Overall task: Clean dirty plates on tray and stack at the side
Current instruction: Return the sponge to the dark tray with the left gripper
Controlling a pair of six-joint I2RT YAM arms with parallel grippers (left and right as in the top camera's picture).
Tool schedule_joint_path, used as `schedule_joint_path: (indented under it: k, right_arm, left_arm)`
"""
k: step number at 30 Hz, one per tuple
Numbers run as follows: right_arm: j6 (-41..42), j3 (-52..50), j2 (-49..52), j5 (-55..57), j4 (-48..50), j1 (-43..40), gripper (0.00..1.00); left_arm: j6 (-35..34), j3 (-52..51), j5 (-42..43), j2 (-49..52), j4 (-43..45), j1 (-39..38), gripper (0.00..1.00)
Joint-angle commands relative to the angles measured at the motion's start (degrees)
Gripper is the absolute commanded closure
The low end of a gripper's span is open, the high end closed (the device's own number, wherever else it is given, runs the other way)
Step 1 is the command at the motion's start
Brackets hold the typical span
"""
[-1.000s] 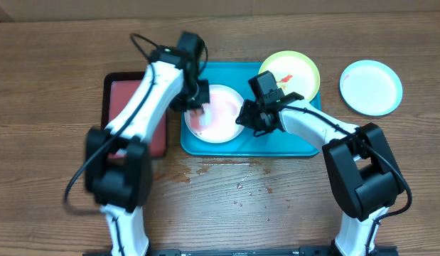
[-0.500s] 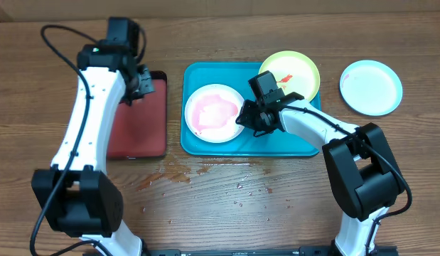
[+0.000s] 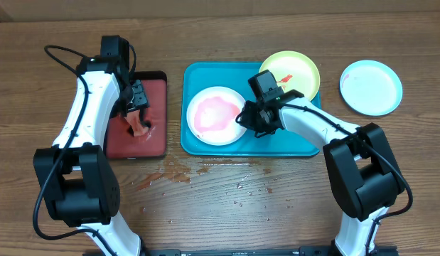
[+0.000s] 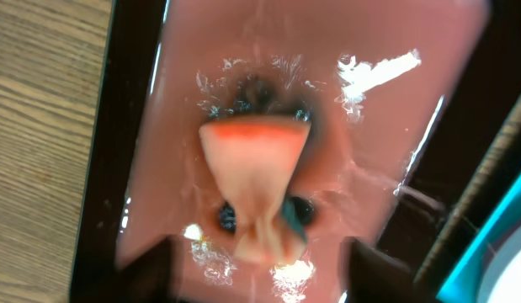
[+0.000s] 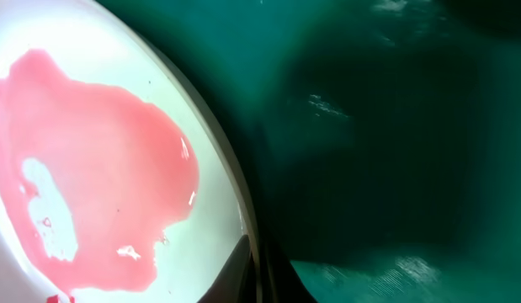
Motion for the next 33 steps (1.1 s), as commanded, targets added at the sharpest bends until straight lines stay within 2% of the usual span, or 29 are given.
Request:
schedule_joint_path:
  k: [1, 9, 16, 26, 33]
  right_arm:
    - [-0.81, 4.46, 0.0, 8.0, -4.66, 0.02, 0.96]
    - [-4.85, 13.29, -4.85, 22.77, -15.28, 0.13, 0.96]
    - [-9.68, 18.62, -6.95, 35.39, -20.24, 1.64, 0.96]
    - [-16.15, 19.1, -6.93, 62.88, -19.93, 13.64, 0.96]
    - [-16.96, 19.1, -6.93, 74.93, -18.67, 19.96, 0.96]
  left_arm:
    - [0.2, -0.33, 2.12, 0.07, 0.07, -0.04, 0.0]
    - [0.22, 2.69, 11.23, -2.21, -0.98, -0.04, 0.0]
    - [2.62, 3.93, 13.6, -10.1, -1.01, -0.17, 0.0]
    - [5.31, 3.93, 16.22, -22.73, -1.97, -0.17, 0.0]
    - [6.08, 3.93, 17.68, -26.34, -3.32, -0.17, 0.0]
